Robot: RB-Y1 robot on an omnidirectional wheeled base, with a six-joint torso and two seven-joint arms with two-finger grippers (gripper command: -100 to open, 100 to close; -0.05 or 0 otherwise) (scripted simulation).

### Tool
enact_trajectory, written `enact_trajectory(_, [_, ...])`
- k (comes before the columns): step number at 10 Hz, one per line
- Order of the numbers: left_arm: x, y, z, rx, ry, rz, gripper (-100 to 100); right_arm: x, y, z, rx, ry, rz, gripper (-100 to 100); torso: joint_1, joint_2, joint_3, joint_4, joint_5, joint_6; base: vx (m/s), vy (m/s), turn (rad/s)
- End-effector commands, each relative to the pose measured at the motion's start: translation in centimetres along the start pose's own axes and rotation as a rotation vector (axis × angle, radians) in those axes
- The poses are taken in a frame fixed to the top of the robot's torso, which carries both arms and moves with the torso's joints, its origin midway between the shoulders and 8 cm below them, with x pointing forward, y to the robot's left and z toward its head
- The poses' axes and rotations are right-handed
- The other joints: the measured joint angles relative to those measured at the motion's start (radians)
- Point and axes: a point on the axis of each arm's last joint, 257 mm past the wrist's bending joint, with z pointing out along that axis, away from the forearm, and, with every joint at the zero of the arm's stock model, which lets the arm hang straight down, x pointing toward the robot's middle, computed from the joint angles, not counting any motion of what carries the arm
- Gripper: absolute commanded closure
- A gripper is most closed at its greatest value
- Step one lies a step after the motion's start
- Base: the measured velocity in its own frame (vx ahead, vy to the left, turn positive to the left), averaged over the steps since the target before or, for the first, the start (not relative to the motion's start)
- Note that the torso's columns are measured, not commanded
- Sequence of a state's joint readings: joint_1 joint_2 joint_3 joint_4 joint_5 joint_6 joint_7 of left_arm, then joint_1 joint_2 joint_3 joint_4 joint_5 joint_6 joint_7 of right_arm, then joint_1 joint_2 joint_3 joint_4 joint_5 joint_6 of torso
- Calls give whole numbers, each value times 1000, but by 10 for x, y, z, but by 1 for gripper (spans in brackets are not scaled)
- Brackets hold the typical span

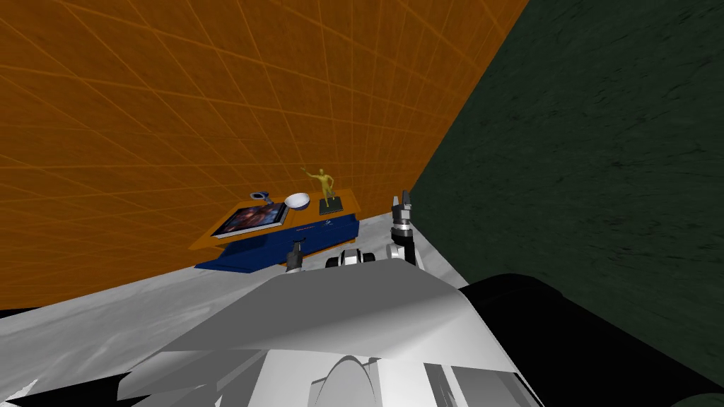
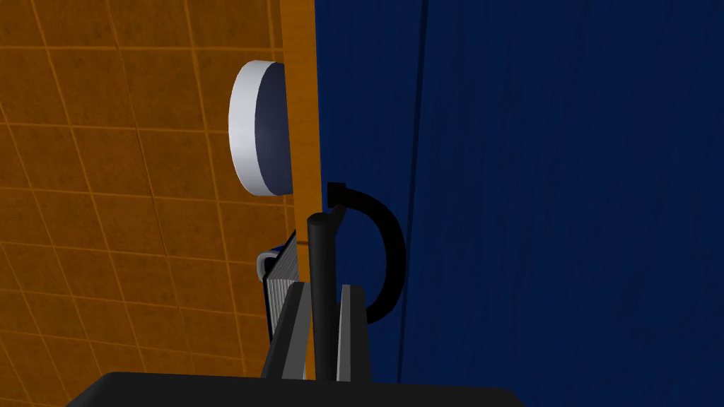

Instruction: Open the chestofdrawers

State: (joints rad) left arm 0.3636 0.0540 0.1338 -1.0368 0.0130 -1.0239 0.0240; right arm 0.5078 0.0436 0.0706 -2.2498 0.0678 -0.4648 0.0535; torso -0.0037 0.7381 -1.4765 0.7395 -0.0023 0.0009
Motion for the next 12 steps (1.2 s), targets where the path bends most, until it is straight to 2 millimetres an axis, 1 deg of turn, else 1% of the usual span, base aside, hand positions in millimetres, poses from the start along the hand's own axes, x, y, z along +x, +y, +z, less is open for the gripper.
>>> enact_trajectory(1, [-18, 1, 23, 22, 7, 1, 100, 0, 0, 0, 0, 0, 0, 0, 1, 0, 0, 0, 1, 0, -123, -119, -25])
enact_trajectory(2, [-17, 6, 21, 10, 7, 0, 100, 0, 0, 0, 0, 0, 0, 0, -2, 1, 1, -1, 1, 1, -111, -73, 0])
enact_trajectory(5, [-46, 5, 52, 35, 2, 5, 100, 0, 0, 0, 0, 0, 0, 0, -2, 0, 1, -1, 1, 3, -143, -107, -24])
enact_trajectory(6, [-45, 10, 51, 20, 1, 4, 100, 0, 0, 0, 0, 0, 0, 0, -3, 2, 1, 1, 0, 3, -131, -82, -6])
enact_trajectory(8, [-67, 5, 72, 40, -10, 7, 100, 0, 0, 0, 0, 0, 0, 0, -1, 0, 0, 1, 0, 2, -135, -97, -36])
enact_trajectory(9, [-65, 0, 77, 54, -7, 5, 100, 0, 0, 0, 0, 0, 0, 0, -5, 3, 1, 3, -3, 1, -106, -93, 8])
enact_trajectory(10, [-77, 4, 85, 20, -13, 4, -100, 0, 0, 0, 0, 0, 0, 0, -6, 3, 1, 4, -4, 2, -86, -64, 5])
enact_trajectory(11, [-77, 4, 85, 20, -13, 4, -100, 0, 0, 0, 0, 0, 0, 0, -3, 2, 1, 2, -2, 1, -55, -42, -9])
enact_trajectory(12, [-82, 1, 93, 19, -13, 3, -100, 0, 0, 0, 0, 0, 0, 0, 3, -1, 0, -1, 1, -1, -41, -40, -1])
